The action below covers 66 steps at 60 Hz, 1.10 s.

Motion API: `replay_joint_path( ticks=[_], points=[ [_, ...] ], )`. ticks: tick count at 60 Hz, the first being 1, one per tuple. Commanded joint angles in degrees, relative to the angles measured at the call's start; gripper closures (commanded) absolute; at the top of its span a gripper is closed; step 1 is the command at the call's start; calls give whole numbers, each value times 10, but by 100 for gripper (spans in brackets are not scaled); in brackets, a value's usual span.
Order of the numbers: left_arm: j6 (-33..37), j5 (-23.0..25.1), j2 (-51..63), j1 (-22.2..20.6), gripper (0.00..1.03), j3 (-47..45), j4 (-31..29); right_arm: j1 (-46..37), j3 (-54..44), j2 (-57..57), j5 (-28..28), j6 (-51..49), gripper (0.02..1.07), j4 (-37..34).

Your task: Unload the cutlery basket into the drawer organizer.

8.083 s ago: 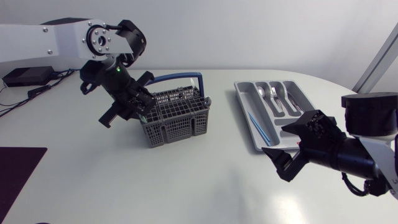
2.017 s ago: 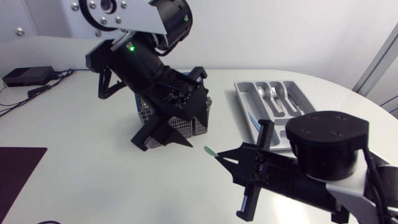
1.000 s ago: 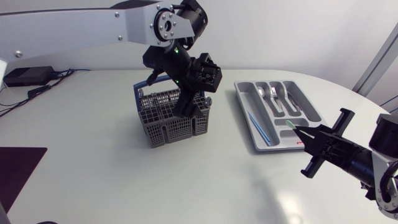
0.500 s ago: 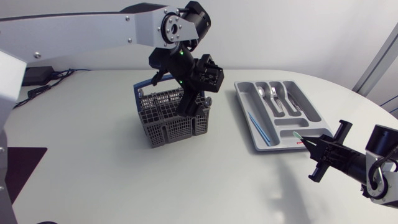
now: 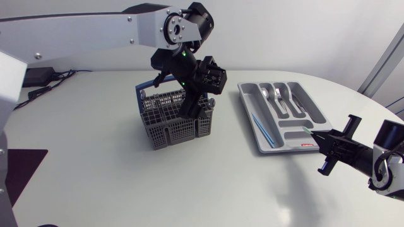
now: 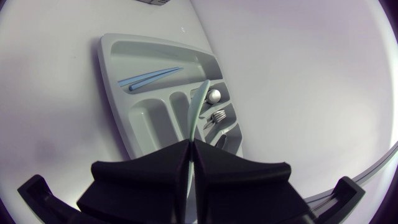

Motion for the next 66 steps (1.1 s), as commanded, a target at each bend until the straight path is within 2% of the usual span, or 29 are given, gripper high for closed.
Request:
replay_joint_path(
  ticks=[1,13,25,27,29,34,41,54,66],
  points=[
    [-13,1,-17,0,4,-15,-9,-2,13,5,-7,-15,101,10],
    [-23,1,-36,3,4,-30,-9,3,25,33,-6,-15,101,27],
    [-36,1,-65,4,4,-59,-8,0,64,114,7,-35,100,33],
    [-39,1,-70,3,4,-65,-8,0,68,124,13,-39,97,33],
    [-41,1,-75,4,4,-70,-8,-1,69,129,17,-39,89,33],
    [-50,1,-91,7,4,-88,-8,-1,62,132,24,-48,50,33],
    [-57,1,-113,14,4,-114,-7,-1,50,127,33,-51,18,33],
    [-73,1,-135,33,4,-144,-1,9,29,87,40,-46,11,32],
    [-73,1,-160,43,4,-179,6,18,31,79,51,-51,11,24]
  ],
)
